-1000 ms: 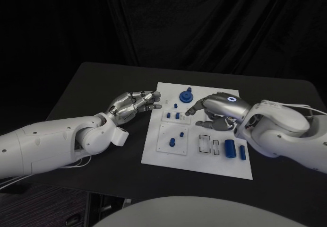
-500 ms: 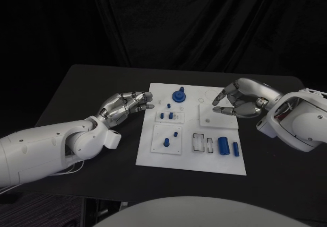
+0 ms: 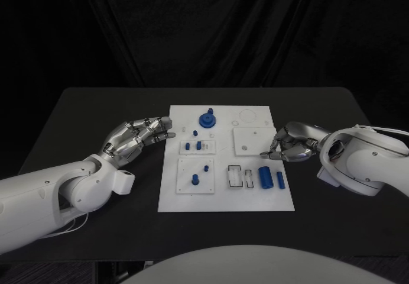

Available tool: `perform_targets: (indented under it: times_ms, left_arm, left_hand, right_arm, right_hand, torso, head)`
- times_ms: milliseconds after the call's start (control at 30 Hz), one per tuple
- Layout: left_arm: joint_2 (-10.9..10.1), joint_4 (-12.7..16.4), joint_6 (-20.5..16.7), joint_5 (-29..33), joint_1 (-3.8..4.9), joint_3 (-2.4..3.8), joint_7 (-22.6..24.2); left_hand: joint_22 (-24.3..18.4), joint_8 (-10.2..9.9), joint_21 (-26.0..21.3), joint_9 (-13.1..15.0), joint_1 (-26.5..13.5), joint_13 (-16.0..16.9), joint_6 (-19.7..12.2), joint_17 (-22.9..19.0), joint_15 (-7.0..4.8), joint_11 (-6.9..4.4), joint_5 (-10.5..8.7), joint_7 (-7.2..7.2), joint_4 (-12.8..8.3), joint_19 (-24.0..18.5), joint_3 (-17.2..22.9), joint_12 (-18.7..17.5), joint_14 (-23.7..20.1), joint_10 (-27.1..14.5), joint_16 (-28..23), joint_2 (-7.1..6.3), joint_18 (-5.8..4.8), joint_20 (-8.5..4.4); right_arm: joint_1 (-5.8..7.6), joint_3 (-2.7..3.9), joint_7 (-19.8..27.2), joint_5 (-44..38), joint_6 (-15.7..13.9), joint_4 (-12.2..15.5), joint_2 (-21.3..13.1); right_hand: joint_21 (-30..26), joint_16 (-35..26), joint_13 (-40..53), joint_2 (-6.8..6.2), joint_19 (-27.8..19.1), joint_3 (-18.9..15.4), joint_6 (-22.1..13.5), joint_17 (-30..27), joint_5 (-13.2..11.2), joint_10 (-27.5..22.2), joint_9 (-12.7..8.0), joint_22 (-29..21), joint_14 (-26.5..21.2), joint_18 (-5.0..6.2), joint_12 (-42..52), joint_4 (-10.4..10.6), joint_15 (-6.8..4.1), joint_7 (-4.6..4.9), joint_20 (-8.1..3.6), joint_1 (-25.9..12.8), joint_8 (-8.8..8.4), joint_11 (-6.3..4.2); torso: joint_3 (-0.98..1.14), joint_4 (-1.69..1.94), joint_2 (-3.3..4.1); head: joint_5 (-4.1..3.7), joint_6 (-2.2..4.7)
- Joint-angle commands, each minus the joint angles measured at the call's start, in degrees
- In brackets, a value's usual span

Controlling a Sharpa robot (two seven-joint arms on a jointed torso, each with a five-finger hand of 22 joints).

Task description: Assemble the parts on the task board

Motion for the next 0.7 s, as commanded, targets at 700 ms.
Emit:
perform_targets:
  times_ms: [700]
  left_arm:
    - [-0.06, -0.14, 1.39, -0.59, -0.11, 0.04, -0.32]
  left_hand:
    - [0.07, 0.14, 0.22, 0.02, 0.27, 0.04, 0.15, 0.05, 0.09, 0.02, 0.25, 1.67, 0.04, 0.24, 0.46, 0.28, 0.62, 0.25, 0.35, -0.14, -0.81, 0.07]
  right_arm:
    - [-4.19, 0.04, -14.84, -15.44, 2.77, 3.55, 1.18]
  right_hand:
    - [11.54, 0.14, 15.05, -0.4, 5.94, -0.12, 0.0, 15.05, 4.19, 5.86, 4.91, 15.06, 6.11, -3.09, 0.14, 0.02, -1.08, -0.64, -1.08, -6.19, -0.05, -1.06]
  torso:
    - [0.22, -0.11, 0.08]
  head:
    - [-0.97, 0.0]
